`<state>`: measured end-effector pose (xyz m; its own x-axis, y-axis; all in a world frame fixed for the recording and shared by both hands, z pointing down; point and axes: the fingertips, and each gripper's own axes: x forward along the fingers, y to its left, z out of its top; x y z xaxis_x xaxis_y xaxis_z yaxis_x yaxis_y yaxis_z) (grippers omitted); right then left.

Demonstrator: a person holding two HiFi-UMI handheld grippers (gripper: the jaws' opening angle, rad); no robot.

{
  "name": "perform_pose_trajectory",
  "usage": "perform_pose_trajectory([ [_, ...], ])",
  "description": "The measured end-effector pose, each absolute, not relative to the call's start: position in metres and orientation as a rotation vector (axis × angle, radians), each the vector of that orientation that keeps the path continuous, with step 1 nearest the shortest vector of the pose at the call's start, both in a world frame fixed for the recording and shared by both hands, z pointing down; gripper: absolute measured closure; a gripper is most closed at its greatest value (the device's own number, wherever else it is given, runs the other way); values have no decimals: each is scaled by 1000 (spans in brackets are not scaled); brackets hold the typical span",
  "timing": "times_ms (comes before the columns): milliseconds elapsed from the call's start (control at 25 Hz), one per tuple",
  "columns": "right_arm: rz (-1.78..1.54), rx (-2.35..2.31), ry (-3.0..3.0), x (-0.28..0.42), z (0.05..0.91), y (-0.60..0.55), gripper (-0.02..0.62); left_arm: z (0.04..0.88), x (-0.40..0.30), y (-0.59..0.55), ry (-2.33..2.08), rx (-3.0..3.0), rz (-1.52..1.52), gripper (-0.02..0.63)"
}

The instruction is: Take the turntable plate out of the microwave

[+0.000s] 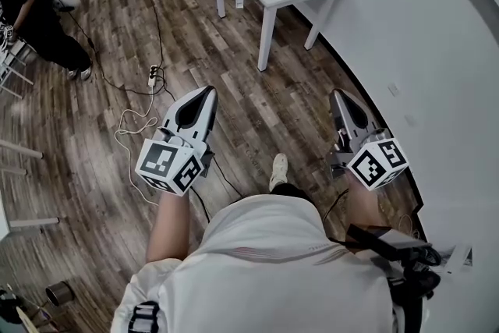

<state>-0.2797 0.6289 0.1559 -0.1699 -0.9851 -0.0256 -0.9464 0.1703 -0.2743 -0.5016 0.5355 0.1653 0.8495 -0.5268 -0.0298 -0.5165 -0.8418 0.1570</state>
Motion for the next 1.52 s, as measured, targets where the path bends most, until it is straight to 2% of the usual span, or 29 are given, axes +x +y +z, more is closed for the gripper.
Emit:
perform_pose_trajectory([
  [840,-417,-1795,2306,-72,171,460,595,163,-298,384,-943,2829,-49,597],
  [1520,-445,-1778,2323,-7,189,408,595,175,-231,332,-950,2827,-22,597],
])
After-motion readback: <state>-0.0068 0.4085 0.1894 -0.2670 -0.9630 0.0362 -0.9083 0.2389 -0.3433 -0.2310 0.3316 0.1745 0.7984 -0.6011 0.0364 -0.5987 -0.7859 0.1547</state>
